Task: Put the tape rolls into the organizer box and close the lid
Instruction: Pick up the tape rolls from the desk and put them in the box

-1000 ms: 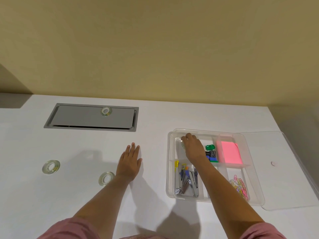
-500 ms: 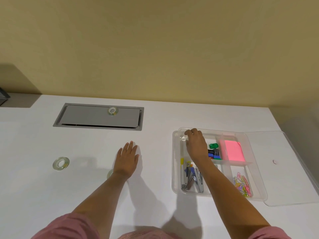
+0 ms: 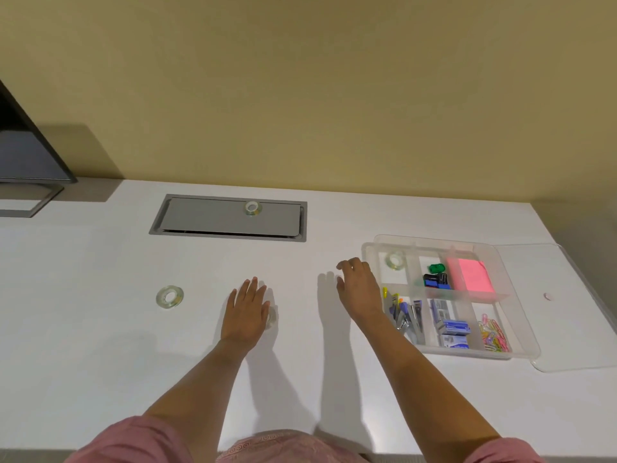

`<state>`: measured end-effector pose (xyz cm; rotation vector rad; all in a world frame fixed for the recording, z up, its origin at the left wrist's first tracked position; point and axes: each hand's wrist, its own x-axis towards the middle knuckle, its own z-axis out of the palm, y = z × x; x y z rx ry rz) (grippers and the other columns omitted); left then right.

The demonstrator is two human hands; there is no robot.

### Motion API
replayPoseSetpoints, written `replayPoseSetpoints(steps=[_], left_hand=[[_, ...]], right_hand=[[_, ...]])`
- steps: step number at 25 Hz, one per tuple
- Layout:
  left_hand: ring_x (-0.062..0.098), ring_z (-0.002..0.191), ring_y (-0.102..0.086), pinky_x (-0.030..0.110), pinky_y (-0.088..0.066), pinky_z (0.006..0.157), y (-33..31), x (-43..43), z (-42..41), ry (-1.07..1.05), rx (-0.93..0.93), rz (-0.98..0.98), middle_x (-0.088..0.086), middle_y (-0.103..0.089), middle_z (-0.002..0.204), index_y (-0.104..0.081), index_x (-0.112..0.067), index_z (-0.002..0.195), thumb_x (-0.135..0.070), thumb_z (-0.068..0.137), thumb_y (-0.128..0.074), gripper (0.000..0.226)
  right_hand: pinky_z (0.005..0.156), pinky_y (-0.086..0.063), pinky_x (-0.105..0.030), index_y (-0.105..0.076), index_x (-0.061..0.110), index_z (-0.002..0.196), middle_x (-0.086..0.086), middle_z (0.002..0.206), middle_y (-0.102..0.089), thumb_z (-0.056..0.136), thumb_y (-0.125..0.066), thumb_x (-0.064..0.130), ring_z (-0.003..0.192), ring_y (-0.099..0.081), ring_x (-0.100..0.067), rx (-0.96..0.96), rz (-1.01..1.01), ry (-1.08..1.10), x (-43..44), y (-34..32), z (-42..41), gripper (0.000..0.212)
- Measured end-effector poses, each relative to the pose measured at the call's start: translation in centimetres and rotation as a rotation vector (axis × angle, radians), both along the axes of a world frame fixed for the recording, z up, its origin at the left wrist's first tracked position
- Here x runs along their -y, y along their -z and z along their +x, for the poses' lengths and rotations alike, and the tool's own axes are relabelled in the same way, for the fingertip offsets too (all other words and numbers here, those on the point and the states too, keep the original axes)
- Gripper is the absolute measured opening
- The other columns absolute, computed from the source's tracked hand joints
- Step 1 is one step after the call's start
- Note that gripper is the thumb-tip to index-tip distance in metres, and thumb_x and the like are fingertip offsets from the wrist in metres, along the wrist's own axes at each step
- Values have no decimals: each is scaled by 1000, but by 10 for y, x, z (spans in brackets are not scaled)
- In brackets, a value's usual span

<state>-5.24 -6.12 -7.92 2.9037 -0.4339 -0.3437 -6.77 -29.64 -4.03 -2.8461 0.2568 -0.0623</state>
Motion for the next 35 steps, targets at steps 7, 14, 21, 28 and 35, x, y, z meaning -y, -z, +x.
replayPoseSetpoints(steps=[7,14,21,28,35], left_hand=[[17,151,-7,37,-8,123,9,-62,-26,-23,-46,0,2,-11,163,-24,-17,151,-29,105,-24,48],[16,151,-10,35,-14,122,20,-102,-40,-7,-89,-20,1,-9,163,-20,-18,152,-31,105,-25,49],[18,151,-4,35,-12,123,24,-112,-42,36,-143,-21,2,1,164,-9,-18,154,-29,104,-28,55],[20,151,-3,37,-12,123,25,-106,-43,21,-128,-12,4,2,164,-8,-16,154,-28,104,-28,55],[20,151,-2,36,-12,123,22,-65,-31,55,-136,28,6,5,163,-5,-15,154,-30,104,-28,57]], right_hand=[[93,-47,-33,-43,12,137,-7,135,-46,96,-52,25,122,-46,-24,-218,106,-9,-78,22,-22,43],[99,-46,-38,-31,12,146,-8,146,-36,94,-53,41,132,-40,-26,-294,239,-50,-137,30,-31,63],[99,-47,-36,-21,19,149,-9,147,-31,94,-56,34,128,-41,-27,-360,-35,-168,-164,34,-29,67],[91,-51,-31,-38,18,137,-9,135,-41,95,-55,20,119,-46,-25,-327,-21,-130,-163,33,-20,45],[80,-51,-33,-50,20,129,-9,133,-45,91,-60,17,116,-49,-27,-100,162,64,-88,-11,3,39]])
